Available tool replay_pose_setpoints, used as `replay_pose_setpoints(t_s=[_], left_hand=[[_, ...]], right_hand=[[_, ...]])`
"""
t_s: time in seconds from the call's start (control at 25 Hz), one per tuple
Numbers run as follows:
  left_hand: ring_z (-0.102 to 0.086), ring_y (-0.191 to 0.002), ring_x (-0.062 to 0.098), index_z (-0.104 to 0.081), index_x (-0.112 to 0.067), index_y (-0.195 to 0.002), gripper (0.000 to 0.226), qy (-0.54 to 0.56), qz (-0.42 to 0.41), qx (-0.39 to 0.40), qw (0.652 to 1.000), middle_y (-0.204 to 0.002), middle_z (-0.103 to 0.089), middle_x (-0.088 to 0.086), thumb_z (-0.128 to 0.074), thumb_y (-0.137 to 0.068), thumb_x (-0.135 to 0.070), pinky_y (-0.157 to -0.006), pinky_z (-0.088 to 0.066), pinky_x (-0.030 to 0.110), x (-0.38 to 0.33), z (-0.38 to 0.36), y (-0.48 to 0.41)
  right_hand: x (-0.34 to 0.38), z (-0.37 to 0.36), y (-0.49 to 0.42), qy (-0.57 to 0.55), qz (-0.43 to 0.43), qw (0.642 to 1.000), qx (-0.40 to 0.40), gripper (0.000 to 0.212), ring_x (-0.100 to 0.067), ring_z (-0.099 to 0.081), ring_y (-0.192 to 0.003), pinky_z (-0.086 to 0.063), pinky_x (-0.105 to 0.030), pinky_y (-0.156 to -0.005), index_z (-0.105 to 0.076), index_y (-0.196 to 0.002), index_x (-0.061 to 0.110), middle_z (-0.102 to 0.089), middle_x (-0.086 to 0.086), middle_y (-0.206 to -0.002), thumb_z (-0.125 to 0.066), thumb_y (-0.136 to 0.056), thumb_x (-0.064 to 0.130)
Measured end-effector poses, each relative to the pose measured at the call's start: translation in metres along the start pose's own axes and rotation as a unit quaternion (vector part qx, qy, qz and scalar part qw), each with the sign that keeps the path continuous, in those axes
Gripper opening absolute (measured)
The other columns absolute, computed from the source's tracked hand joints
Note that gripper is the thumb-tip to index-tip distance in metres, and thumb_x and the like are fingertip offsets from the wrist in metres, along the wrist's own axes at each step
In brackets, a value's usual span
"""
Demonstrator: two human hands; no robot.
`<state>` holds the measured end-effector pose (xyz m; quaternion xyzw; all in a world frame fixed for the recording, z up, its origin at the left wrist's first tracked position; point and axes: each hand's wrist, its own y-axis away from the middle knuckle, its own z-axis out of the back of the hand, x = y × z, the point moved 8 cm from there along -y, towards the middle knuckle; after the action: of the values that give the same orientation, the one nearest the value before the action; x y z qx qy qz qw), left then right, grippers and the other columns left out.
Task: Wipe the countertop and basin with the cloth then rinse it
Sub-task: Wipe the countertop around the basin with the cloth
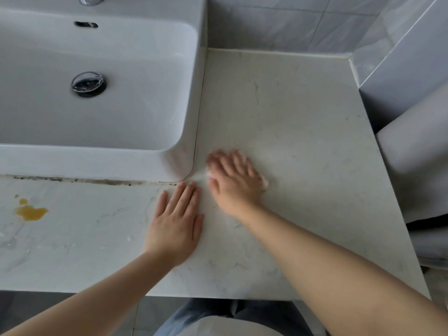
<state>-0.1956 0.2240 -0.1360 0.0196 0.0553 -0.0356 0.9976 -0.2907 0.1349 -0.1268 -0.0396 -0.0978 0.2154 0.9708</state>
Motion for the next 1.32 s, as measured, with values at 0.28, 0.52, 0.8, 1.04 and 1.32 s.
replay_pose_setpoints(t_s=[0.28, 0.52, 0.8, 1.04, 1.32], left_hand=[[-0.016, -0.142, 0.022, -0.038, -0.005, -0.139, 0.074, 0.07, 0.1, -0.033, 0.992, -0.151, -0.03, 0.009, -0.022, -0.082, -0.047, -0.113, 0.003, 0.032, -0.01, 0.001, -0.004], [0.004, -0.144, 0.019, -0.012, -0.009, -0.148, 0.086, 0.014, 0.145, -0.003, 0.989, -0.157, -0.003, 0.006, -0.002, -0.076, -0.055, -0.114, 0.009, 0.034, -0.025, -0.007, -0.005], [0.013, -0.143, 0.018, 0.001, -0.014, -0.149, 0.063, 0.03, 0.238, 0.018, 0.971, -0.157, 0.008, 0.002, -0.015, -0.096, -0.044, -0.115, 0.011, 0.034, -0.037, -0.007, -0.002], [0.011, -0.143, 0.019, -0.001, -0.015, -0.149, 0.063, 0.031, 0.228, 0.005, 0.973, -0.158, 0.004, 0.001, -0.019, -0.097, -0.044, -0.115, 0.01, 0.034, -0.053, -0.009, 0.014], [0.005, -0.144, 0.019, -0.007, -0.015, -0.15, 0.062, 0.019, 0.233, -0.014, 0.972, -0.158, -0.003, 0.002, -0.021, -0.097, -0.044, -0.116, 0.005, 0.035, -0.053, -0.007, 0.018]], right_hand=[[-0.15, 0.02, 0.065, 0.052, -0.134, 0.987, 0.077, 0.061, -0.025, -0.025, -0.141, -0.022, -0.051, -0.109, -0.03, -0.143, 0.034, -0.028, 0.009, -0.153, -0.019, -0.086, 0.049], [-0.207, 0.046, 0.128, 0.023, -0.333, 0.941, 0.06, 0.061, -0.031, -0.018, -0.142, -0.015, -0.052, -0.113, -0.029, -0.145, 0.028, -0.024, 0.002, -0.155, -0.021, -0.087, 0.046], [-0.208, 0.039, 0.135, 0.048, -0.12, 0.984, 0.123, 0.061, -0.019, -0.003, -0.145, -0.007, -0.045, -0.116, -0.003, -0.147, 0.039, -0.005, 0.014, -0.157, -0.001, -0.087, 0.053], [-0.23, 0.053, 0.196, 0.054, -0.185, 0.975, 0.11, 0.064, -0.023, -0.002, -0.145, 0.002, -0.04, -0.116, -0.003, -0.149, 0.032, -0.004, 0.005, -0.157, 0.001, -0.089, 0.053], [-0.242, 0.056, 0.182, 0.026, -0.227, 0.97, 0.083, 0.062, -0.028, -0.011, -0.144, -0.01, -0.046, -0.116, -0.017, -0.148, 0.027, -0.019, -0.001, -0.156, -0.012, -0.09, 0.047]])
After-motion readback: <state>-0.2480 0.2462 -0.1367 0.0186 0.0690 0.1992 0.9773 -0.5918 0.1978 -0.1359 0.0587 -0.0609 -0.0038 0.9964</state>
